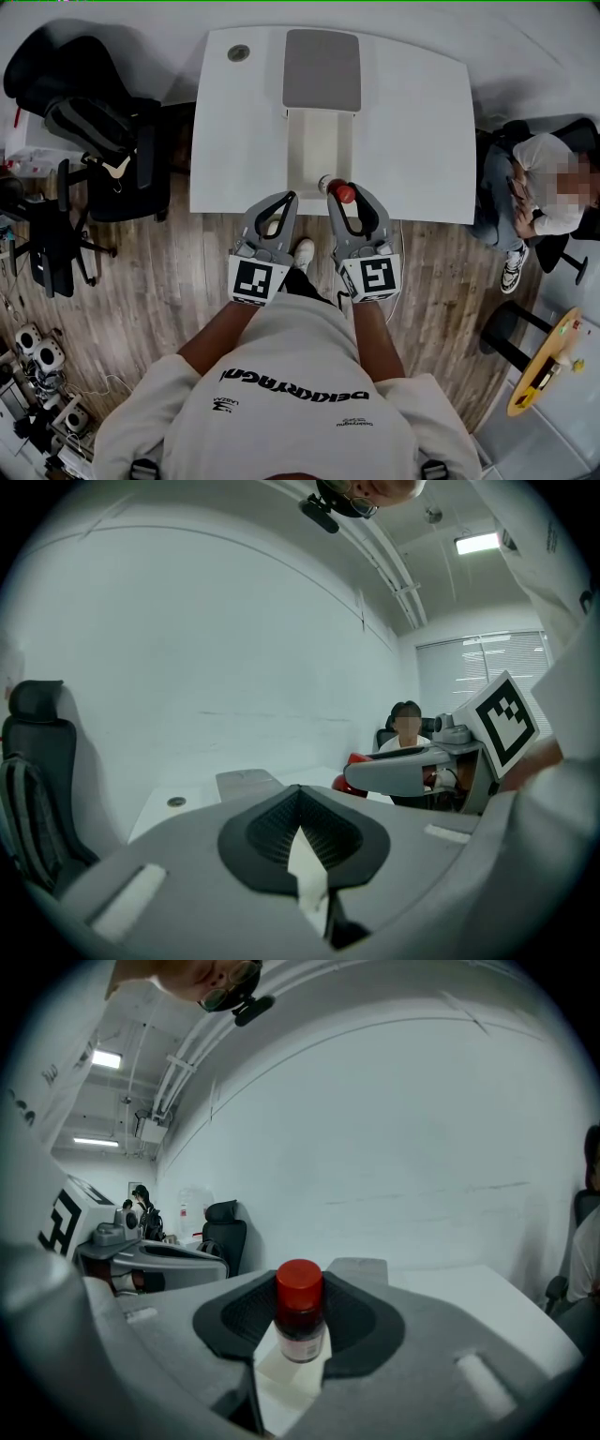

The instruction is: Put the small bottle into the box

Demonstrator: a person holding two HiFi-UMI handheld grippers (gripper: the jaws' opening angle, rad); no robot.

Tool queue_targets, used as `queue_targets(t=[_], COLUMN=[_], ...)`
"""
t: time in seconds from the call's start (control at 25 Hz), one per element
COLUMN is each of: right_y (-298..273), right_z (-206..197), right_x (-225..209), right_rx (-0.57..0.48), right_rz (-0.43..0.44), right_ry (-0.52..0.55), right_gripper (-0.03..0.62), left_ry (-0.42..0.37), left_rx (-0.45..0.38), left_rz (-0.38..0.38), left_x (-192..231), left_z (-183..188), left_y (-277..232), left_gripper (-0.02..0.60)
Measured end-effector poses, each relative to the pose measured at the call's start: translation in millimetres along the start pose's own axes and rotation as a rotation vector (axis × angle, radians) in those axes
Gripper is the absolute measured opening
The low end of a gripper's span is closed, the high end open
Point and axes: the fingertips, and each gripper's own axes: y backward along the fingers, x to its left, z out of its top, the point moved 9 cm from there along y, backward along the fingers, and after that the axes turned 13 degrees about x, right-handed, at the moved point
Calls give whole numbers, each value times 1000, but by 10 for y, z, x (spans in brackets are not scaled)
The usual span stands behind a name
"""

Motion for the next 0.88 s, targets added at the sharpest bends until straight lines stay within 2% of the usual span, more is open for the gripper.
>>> queue_targets(t=[0.88], right_y=[-581], right_z=[-290], right_x=[-208], right_rx=[67], right_rz=[-14], right_ry=[42], right_gripper=[141], left_ry=[7], left_rx=[48], left_rz=[-27], left_x=[136], left_z=[-101], left_y=[-252], left_gripper=[5])
